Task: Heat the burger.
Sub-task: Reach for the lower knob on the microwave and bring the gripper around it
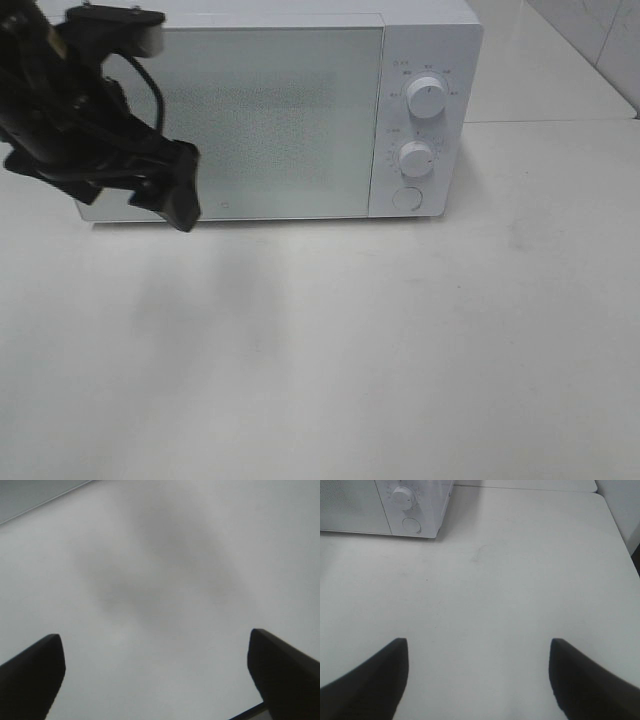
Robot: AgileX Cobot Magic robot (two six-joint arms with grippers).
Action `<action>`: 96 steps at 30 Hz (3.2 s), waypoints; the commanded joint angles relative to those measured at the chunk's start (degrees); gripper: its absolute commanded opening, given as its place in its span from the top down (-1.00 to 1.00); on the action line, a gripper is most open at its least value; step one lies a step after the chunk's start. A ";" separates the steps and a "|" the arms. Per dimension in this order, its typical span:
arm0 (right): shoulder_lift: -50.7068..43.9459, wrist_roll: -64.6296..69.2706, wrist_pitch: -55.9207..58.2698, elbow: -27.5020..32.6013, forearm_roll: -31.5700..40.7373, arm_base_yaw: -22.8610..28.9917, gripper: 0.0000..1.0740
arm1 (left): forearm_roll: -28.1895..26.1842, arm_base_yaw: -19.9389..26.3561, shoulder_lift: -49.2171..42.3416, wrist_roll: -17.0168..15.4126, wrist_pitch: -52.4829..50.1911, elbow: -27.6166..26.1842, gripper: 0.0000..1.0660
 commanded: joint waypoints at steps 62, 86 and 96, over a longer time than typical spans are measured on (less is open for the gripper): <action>-1.49 0.40 -0.34 0.11 0.17 -0.46 -0.40 | -1.95 27.96 -85.08 5.96 7.96 38.85 -0.71; -1.43 0.40 -0.34 0.11 0.17 -0.46 -0.40 | -1.78 27.96 -92.07 5.96 7.85 38.85 -0.71; -1.43 0.40 -0.34 0.11 0.17 -0.46 -0.40 | -1.78 27.96 -92.02 5.96 7.85 38.85 -0.71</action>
